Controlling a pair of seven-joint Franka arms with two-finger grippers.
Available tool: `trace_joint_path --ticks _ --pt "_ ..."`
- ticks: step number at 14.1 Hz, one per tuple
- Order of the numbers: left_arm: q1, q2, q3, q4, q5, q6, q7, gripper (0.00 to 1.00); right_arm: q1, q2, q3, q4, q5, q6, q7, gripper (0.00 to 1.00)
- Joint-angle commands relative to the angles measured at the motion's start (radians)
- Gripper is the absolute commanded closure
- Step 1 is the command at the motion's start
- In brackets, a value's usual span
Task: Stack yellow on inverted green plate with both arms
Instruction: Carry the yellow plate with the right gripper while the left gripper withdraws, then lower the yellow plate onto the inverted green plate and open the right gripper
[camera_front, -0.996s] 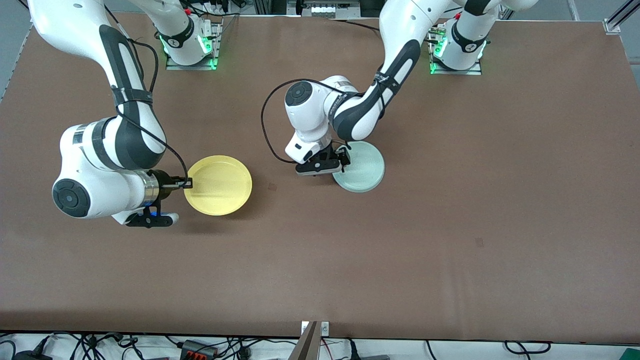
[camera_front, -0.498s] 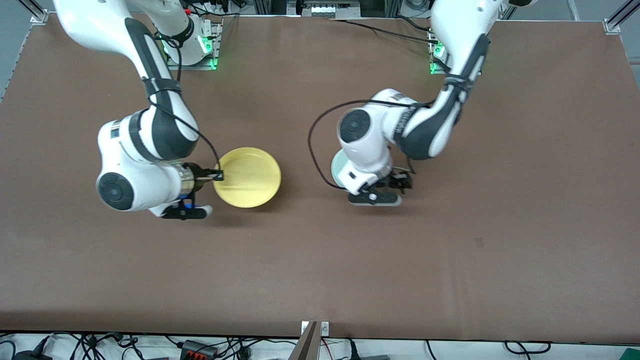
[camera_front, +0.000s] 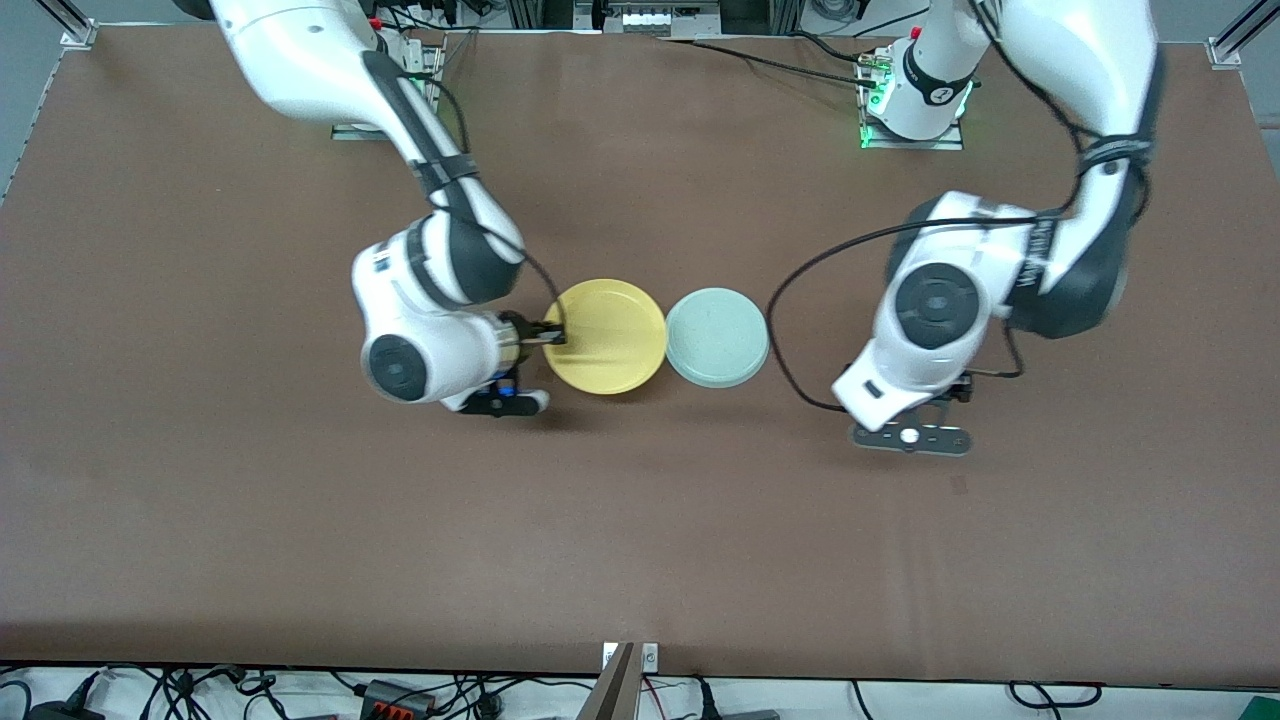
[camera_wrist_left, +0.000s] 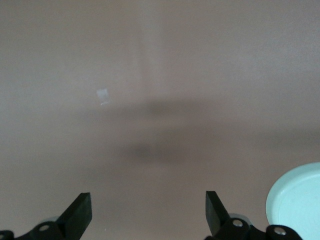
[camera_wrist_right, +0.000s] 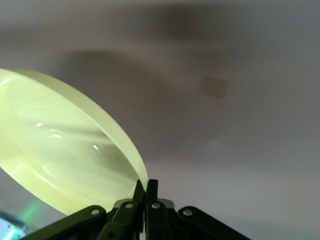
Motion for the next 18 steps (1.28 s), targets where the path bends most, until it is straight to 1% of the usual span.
trace_joint_path --ticks 1,2,3,4,5,7,8,9,10,11,12,13,14,15,18 --pt "0.055 -0.130 -0.038 -0.038 -0.115 -0.073 0.024 0.00 0.061 0.030 -0.007 0.002 0.032 0.102 0.083 1.00" --pt "0.057 -0.180 -0.039 -0.054 -0.119 -0.081 0.033 0.00 0.077 0.042 -0.007 0.004 0.093 0.133 0.104 1.00" --pt "0.060 -0.239 -0.039 -0.097 -0.126 -0.081 0.044 0.00 0.103 0.055 -0.009 0.004 0.152 0.166 0.104 1.00" --pt "0.078 -0.283 -0.039 -0.122 -0.138 -0.081 0.090 0.00 0.128 0.061 -0.010 0.004 0.171 0.191 0.104 1.00" --pt "0.092 -0.328 -0.039 -0.127 -0.158 -0.081 0.149 0.00 0.137 0.072 -0.009 0.004 0.176 0.200 0.107 1.00" --pt "0.109 -0.388 -0.038 -0.128 -0.174 -0.096 0.203 0.00 0.150 0.075 -0.009 0.004 0.184 0.202 0.123 1.00" --pt "0.126 -0.395 -0.039 -0.133 -0.177 -0.113 0.246 0.00 0.160 0.085 -0.009 0.004 0.193 0.204 0.123 1.00" --pt "0.147 -0.402 -0.039 -0.159 -0.212 -0.111 0.294 0.00 0.174 0.096 -0.010 0.004 0.196 0.214 0.126 1.00" --pt "0.172 -0.417 -0.036 -0.195 -0.270 -0.087 0.299 0.00 0.176 0.107 -0.009 0.004 0.196 0.239 0.136 1.00" --pt "0.201 -0.429 -0.038 -0.246 -0.287 -0.035 0.312 0.00 0.180 0.119 -0.009 0.004 0.196 0.259 0.147 1.00" --pt "0.201 -0.457 -0.038 -0.284 -0.287 0.018 0.311 0.00 0.193 0.124 -0.010 0.005 0.195 0.268 0.155 1.00" --pt "0.203 -0.486 -0.038 -0.345 -0.287 0.060 0.309 0.00 0.194 0.125 -0.009 0.005 0.194 0.271 0.155 1.00" --pt "0.209 -0.524 -0.038 -0.395 -0.287 0.083 0.312 0.00 0.194 0.127 -0.009 0.005 0.196 0.273 0.158 1.00" --pt "0.207 -0.544 -0.038 -0.412 -0.281 0.082 0.311 0.00 0.196 0.130 -0.009 0.005 0.196 0.273 0.160 1.00" --pt "0.207 -0.541 -0.039 -0.401 -0.260 0.056 0.312 0.00 0.199 0.132 -0.009 0.009 0.201 0.276 0.172 1.00"
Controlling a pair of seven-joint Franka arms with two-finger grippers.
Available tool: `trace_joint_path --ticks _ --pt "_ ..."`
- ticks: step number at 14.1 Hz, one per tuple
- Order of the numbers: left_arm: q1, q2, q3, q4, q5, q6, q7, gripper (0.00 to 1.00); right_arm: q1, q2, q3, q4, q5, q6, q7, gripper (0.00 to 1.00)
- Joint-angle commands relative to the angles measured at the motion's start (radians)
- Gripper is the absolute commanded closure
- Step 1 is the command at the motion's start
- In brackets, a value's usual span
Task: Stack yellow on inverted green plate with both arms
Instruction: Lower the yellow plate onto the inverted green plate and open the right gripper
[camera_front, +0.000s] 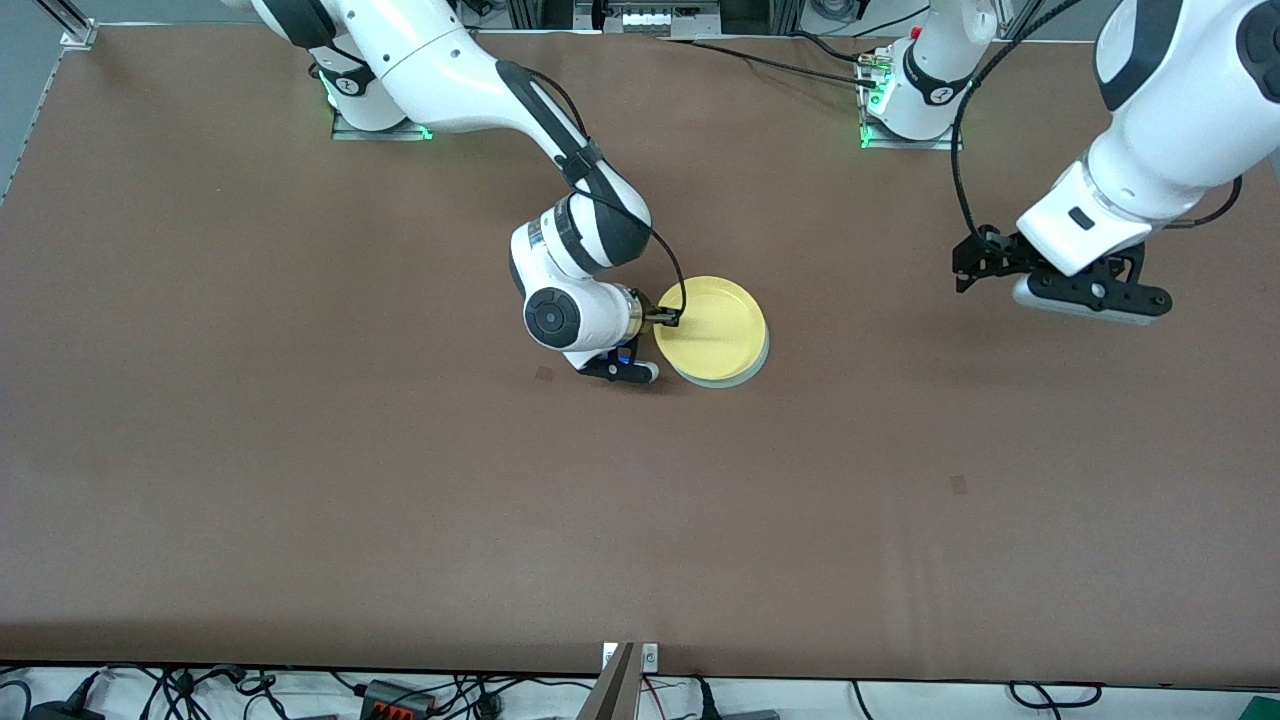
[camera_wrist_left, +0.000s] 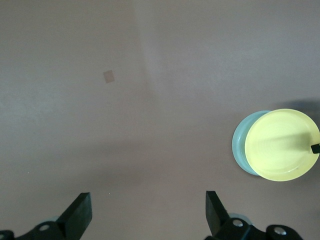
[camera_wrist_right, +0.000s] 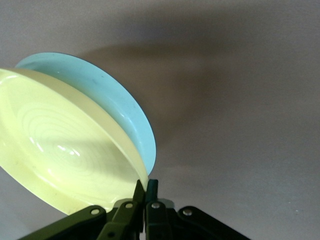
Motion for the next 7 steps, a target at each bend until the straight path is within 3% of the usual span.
trace_joint_path --ticks 1,7 --pt "0.014 -0.045 -0.004 -0.034 0.004 -0.003 0.025 0.00 0.014 0.003 -0.008 0.008 0.043 0.008 0.018 1.00" --pt "0.014 -0.020 -0.003 0.028 0.006 -0.127 0.030 0.00 0.031 0.018 -0.008 0.008 0.071 0.035 0.016 1.00"
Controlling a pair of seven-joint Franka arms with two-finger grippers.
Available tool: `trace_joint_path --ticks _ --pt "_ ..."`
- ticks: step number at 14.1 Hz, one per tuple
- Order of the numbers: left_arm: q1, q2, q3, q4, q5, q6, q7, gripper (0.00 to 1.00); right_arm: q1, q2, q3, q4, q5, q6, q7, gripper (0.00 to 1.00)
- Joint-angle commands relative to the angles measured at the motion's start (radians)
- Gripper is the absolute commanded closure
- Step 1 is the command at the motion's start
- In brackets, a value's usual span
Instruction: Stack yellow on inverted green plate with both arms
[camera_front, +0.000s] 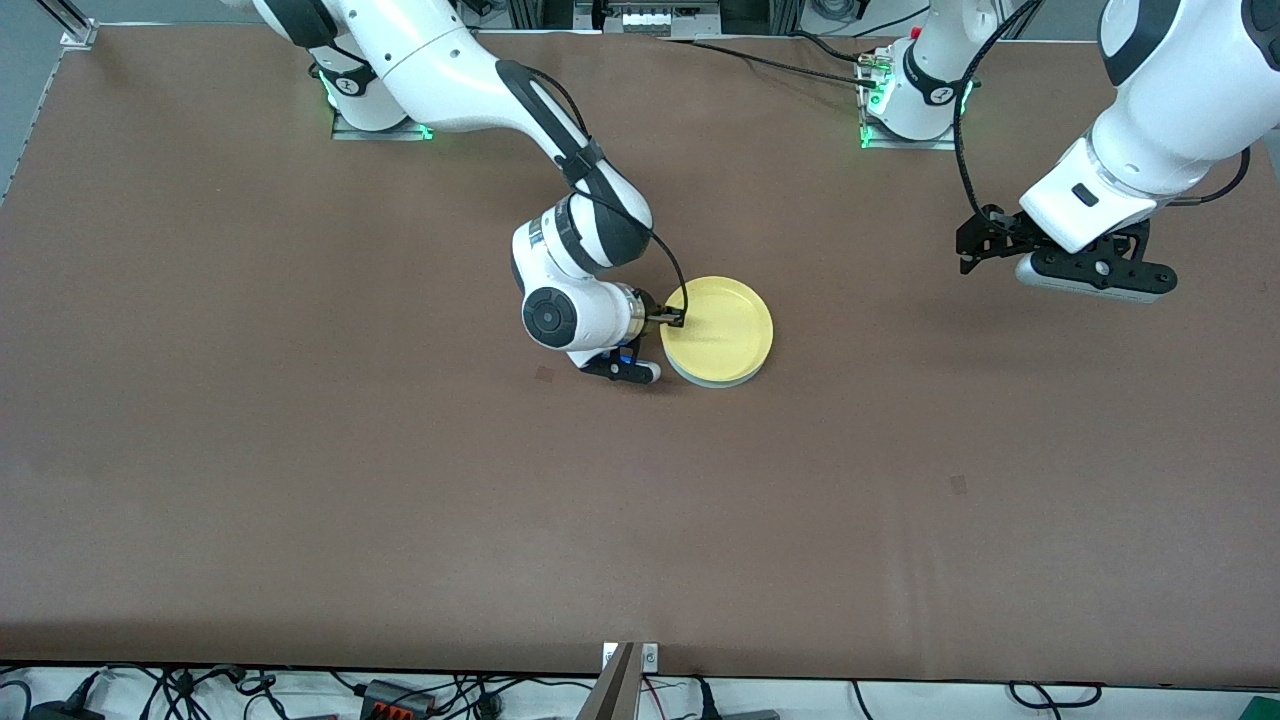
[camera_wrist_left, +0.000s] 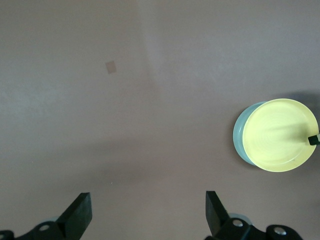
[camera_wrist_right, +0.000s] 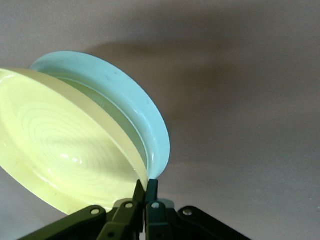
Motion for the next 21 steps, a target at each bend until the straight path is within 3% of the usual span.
trace_joint_path --ticks 1,2,3,6,8,9,12,15,19,21 --pt "0.012 0.012 -0.003 0.052 0.006 -0.098 0.034 0.00 0.024 0.017 -0.008 0.008 0.022 0.017 0.014 0.89" --pt "0.012 0.015 -0.003 0.061 0.006 -0.102 0.034 0.00 0.026 0.015 -0.008 0.008 0.023 0.015 0.025 0.34" --pt "0.012 0.016 -0.002 0.061 0.006 -0.102 0.036 0.00 0.033 0.009 -0.009 0.010 0.013 0.015 0.048 0.00" --pt "0.012 0.022 0.017 0.079 -0.004 -0.106 0.069 0.00 0.024 -0.028 -0.037 0.013 -0.002 -0.003 0.068 0.00" --pt "0.006 0.013 0.030 0.075 0.001 -0.109 0.114 0.00 0.023 -0.084 -0.090 0.015 -0.071 -0.061 0.066 0.00" --pt "-0.017 0.003 0.084 0.070 0.002 -0.108 0.123 0.00 0.021 -0.115 -0.132 0.016 -0.098 -0.121 0.066 0.00" --pt "-0.071 -0.074 0.150 0.000 0.002 -0.039 0.022 0.00 0.021 -0.195 -0.288 0.048 -0.154 -0.277 0.047 0.00" --pt "-0.085 -0.076 0.184 0.006 -0.005 -0.033 0.027 0.00 0.014 -0.241 -0.434 0.071 -0.212 -0.343 -0.079 0.00" --pt "-0.083 -0.044 0.167 0.069 0.004 -0.091 0.031 0.00 0.017 -0.264 -0.626 0.071 -0.220 -0.377 -0.240 0.00" --pt "-0.083 -0.041 0.161 0.078 0.004 -0.094 0.031 0.00 0.014 -0.264 -0.689 0.071 -0.215 -0.382 -0.250 0.00"
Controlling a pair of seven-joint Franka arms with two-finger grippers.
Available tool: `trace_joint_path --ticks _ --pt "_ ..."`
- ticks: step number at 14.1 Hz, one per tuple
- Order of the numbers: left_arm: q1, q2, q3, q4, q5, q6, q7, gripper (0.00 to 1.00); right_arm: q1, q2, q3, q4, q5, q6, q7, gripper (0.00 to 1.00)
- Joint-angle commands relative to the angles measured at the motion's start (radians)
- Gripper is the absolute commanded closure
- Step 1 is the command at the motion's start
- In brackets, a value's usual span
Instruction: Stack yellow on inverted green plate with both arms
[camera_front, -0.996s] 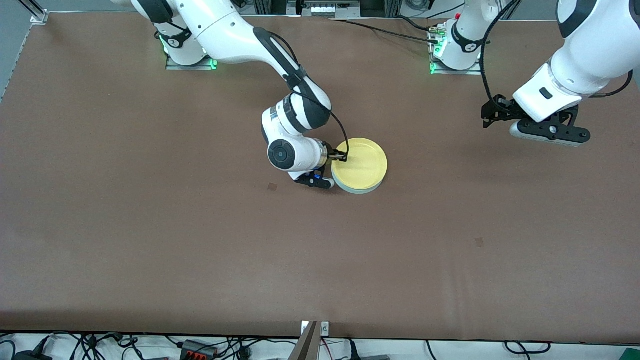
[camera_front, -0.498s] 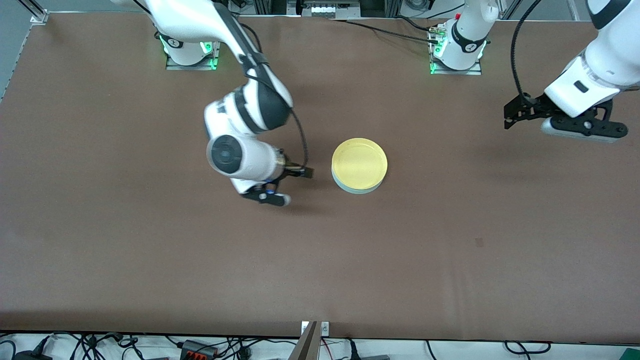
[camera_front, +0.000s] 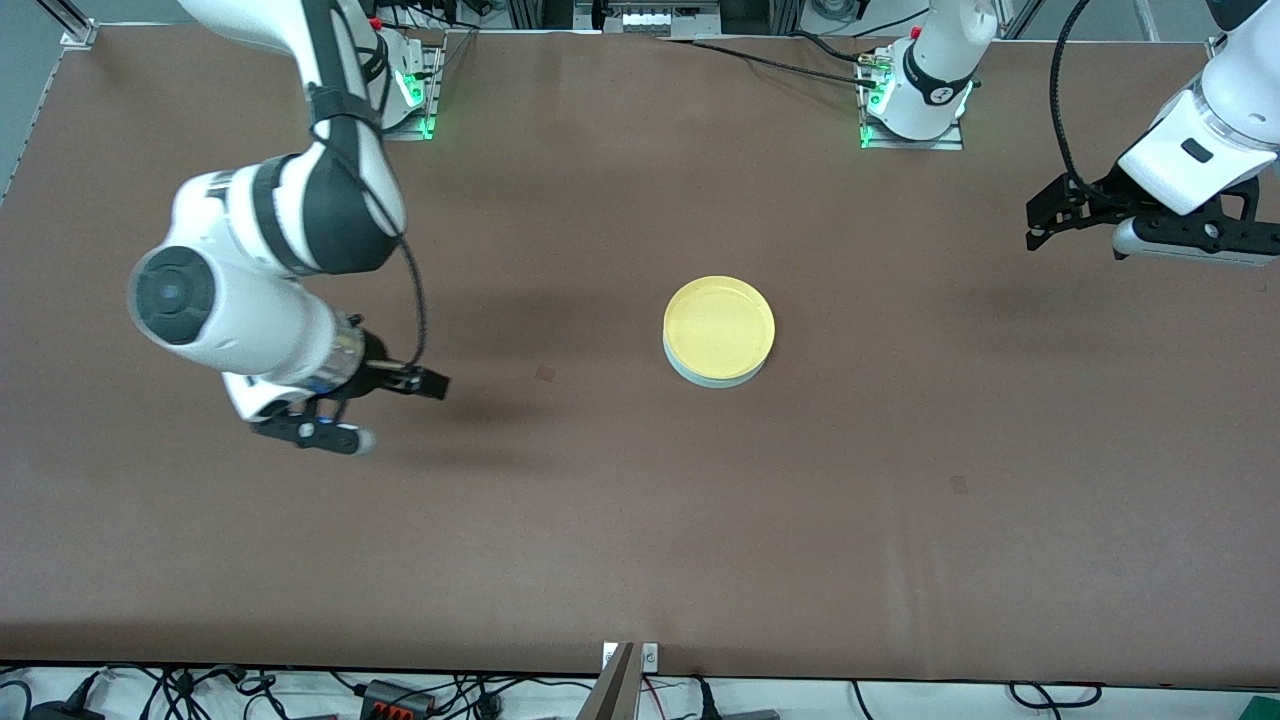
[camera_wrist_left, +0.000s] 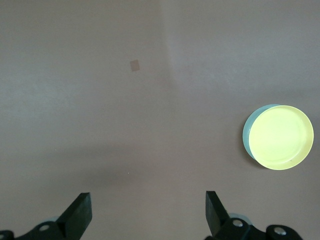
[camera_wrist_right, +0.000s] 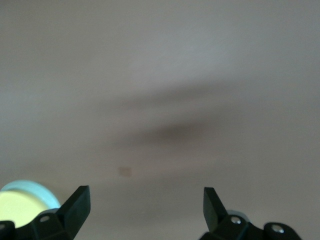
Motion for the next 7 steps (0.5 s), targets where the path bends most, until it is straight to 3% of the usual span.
trace_joint_path --ticks 1,4,6,7 --pt "-0.009 0.014 -0.004 0.037 0.004 -0.028 -0.007 0.00 0.004 -0.009 -0.061 0.004 -0.010 -0.009 -0.020 0.00" --pt "-0.004 0.019 -0.003 0.039 0.002 -0.027 0.007 0.00 -0.069 -0.057 -0.041 0.004 -0.017 -0.007 -0.065 0.00" --pt "-0.001 0.019 -0.003 0.039 0.002 -0.027 0.007 0.00 -0.175 -0.118 0.063 0.002 -0.116 -0.009 -0.066 0.00" --pt "0.000 0.019 -0.003 0.037 0.001 -0.027 0.007 0.00 -0.247 -0.161 0.163 0.000 -0.226 -0.009 -0.068 0.00"
